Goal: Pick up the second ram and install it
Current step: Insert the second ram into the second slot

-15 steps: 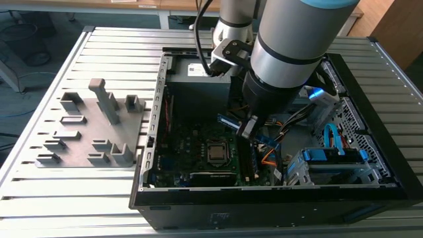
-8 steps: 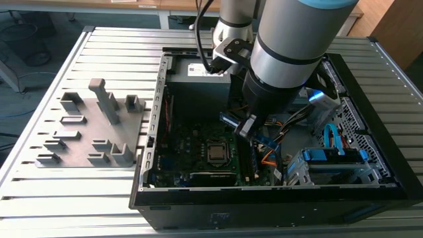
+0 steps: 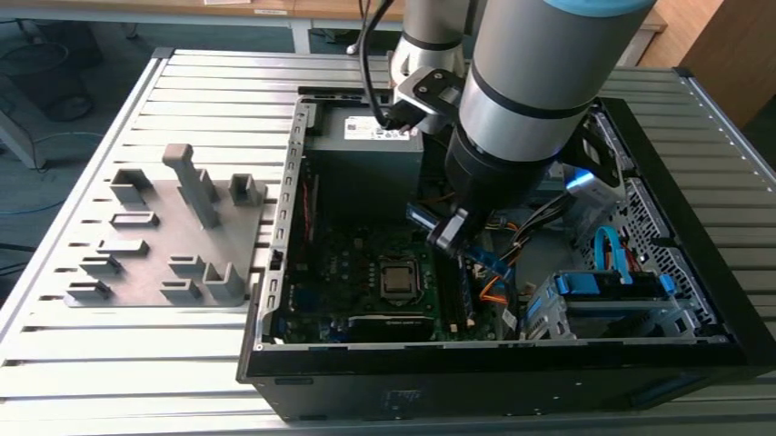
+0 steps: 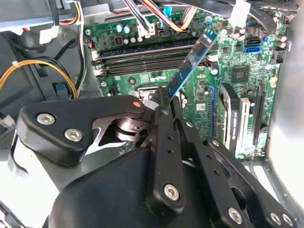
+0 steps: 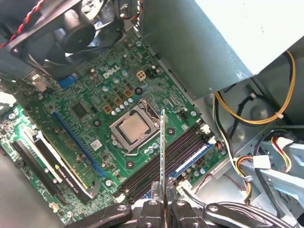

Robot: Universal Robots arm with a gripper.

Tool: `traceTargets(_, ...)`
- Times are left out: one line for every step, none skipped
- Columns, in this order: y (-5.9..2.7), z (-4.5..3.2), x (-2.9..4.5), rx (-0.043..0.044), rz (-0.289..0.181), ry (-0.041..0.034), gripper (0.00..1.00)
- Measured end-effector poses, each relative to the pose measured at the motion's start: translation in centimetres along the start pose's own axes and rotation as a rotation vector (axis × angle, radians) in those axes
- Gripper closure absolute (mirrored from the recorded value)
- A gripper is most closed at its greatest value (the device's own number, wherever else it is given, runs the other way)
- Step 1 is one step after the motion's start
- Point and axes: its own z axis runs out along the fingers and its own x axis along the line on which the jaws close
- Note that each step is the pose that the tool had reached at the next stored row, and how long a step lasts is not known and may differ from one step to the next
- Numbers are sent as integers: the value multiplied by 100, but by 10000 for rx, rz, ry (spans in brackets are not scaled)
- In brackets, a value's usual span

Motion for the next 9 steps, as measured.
traceTargets(0,0,0,7,72,-4,86)
traceTargets(0,0,0,14,144,-8,86)
traceTargets(0,0,0,21,216,-13,86)
traceTargets(0,1,0,28,288,-18,86)
traceTargets(0,1,0,35,363,-23,86)
traceTargets(0,2,1,42,435,-28,86)
traceTargets(0,2,0,48,506,-33,86)
traceTargets(0,2,0,55,576,-37,86)
traceTargets(0,2,1,61,643,-41,86)
